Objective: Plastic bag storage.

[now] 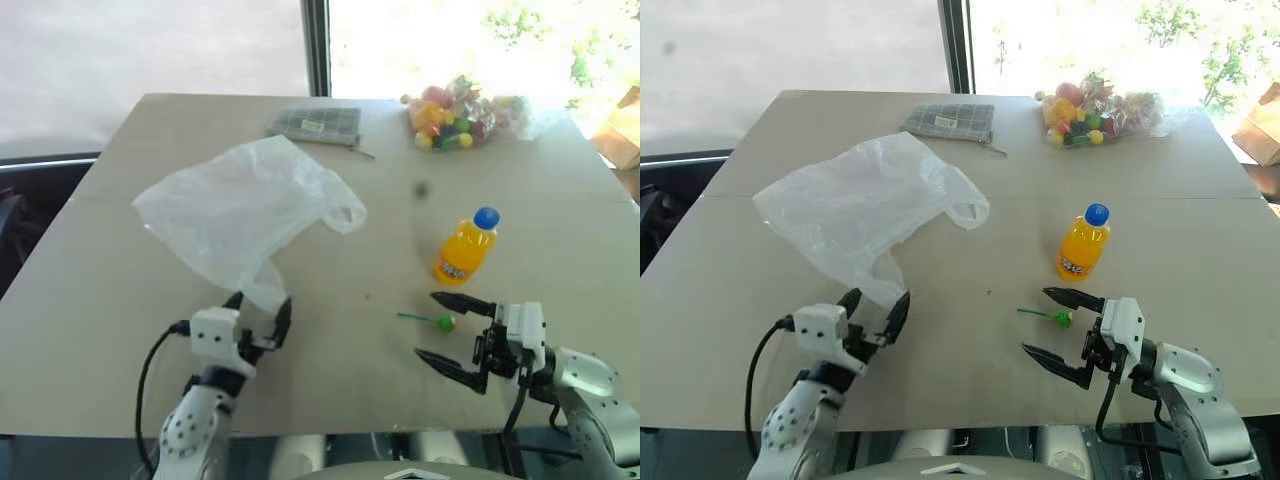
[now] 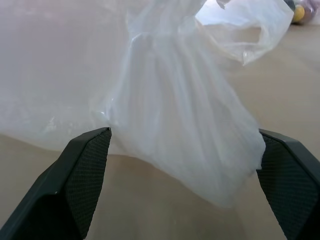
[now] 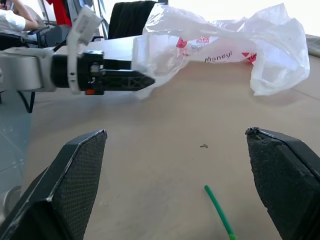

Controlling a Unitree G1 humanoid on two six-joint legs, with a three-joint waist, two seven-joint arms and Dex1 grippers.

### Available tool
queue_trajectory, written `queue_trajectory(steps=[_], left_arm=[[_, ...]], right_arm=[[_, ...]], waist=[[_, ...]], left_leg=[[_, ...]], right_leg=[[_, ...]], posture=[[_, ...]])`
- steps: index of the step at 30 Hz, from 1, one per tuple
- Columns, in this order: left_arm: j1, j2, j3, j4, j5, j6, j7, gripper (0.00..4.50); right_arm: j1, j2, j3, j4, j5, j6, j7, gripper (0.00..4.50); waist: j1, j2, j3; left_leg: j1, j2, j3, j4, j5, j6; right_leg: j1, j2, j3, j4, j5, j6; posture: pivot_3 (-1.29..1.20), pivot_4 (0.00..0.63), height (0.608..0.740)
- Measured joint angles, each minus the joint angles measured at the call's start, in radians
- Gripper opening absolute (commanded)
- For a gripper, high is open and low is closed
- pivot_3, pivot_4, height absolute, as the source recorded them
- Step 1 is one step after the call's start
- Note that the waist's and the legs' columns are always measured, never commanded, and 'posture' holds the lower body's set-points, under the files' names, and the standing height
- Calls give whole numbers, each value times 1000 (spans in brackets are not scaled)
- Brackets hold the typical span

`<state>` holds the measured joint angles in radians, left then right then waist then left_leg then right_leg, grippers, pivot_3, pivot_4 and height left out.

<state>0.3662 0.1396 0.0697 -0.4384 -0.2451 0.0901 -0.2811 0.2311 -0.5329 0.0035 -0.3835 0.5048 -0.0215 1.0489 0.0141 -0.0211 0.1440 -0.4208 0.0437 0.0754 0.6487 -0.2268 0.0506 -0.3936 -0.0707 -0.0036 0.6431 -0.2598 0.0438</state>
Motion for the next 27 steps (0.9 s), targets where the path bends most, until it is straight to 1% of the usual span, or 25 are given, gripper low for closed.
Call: queue_trajectory(steps=[3, 6, 8, 9, 10, 11, 12, 14, 21, 27], left_arm=[[-31, -11, -10, 0, -15, 25, 2, 4452], [-56, -30, -11, 11, -27, 31, 8, 3688], [-73, -39, -10, 19, -30, 32, 20, 2754], [-77, -40, -8, 19, -30, 31, 24, 2167], [-80, -41, -5, 19, -30, 30, 27, 1810], [-83, -44, -1, 19, -30, 28, 31, 1136], [-84, -47, 0, 19, -30, 27, 35, 843], [-85, -56, 2, 19, -30, 16, 46, 41], [-70, -59, 6, 19, -31, -25, 45, 41], [6, -32, 40, 16, -27, -64, 37, 41]], right_arm=[[-1, -10, -2, 1, 6, 2, 2, 4500], [-12, -18, -7, 1, 12, 13, 1, 4500], [-26, -18, -10, 1, 14, 18, -2, 4500], [-34, -18, -10, 1, 14, 22, -6, 4500], [-41, -18, -10, 1, 14, 26, -8, 4500], [-49, -19, -10, 1, 15, 32, -8, 4500], [-52, -19, -10, 1, 15, 33, -8, 4500], [-58, -18, -10, 10, 14, 33, -5, 4500], [-85, -16, -9, 50, 4, 29, 2, 4500], [-110, -78, 13, 154, -136, 52, -31, 4500]], waist=[[0, 0, 0], [0, 0, 0], [0, 0, 0], [0, 0, 0], [0, 0, 0], [0, 0, 0], [0, 0, 0], [1, 0, 0], [0, 0, 0], [-1, 0, 0]], left_leg=[[0, 0, 0, 0, 0, 0], [1, 0, 0, 1, 0, 0], [1, 0, 0, 2, 0, 0], [1, 0, 0, 2, 0, 0], [1, 0, -1, 2, 0, 0], [1, 0, -1, 2, 0, 0], [1, 0, -1, 2, 0, 0], [1, 0, -1, 2, 0, 0], [1, -1, -1, 2, 0, 0], [1, 0, -1, 2, 0, 0]], right_leg=[[0, 0, 0, 1, 0, 0], [0, 0, 0, 2, 0, 0], [1, 0, 0, 2, 0, 0], [1, 0, 0, 2, 0, 0], [1, 0, 0, 2, 0, 0], [1, 0, 0, 2, 0, 0], [1, 0, 0, 2, 0, 0], [1, 0, -1, 2, 0, 0], [2, 0, -1, 2, 0, 0], [1, 0, -1, 2, 0, 0]], posture=[[0, 150, 740], [0, 150, 740], [0, 150, 740], [0, 150, 740], [0, 150, 740], [0, 150, 740], [0, 150, 740], [0, 150, 740], [0, 150, 740], [0, 150, 740]])
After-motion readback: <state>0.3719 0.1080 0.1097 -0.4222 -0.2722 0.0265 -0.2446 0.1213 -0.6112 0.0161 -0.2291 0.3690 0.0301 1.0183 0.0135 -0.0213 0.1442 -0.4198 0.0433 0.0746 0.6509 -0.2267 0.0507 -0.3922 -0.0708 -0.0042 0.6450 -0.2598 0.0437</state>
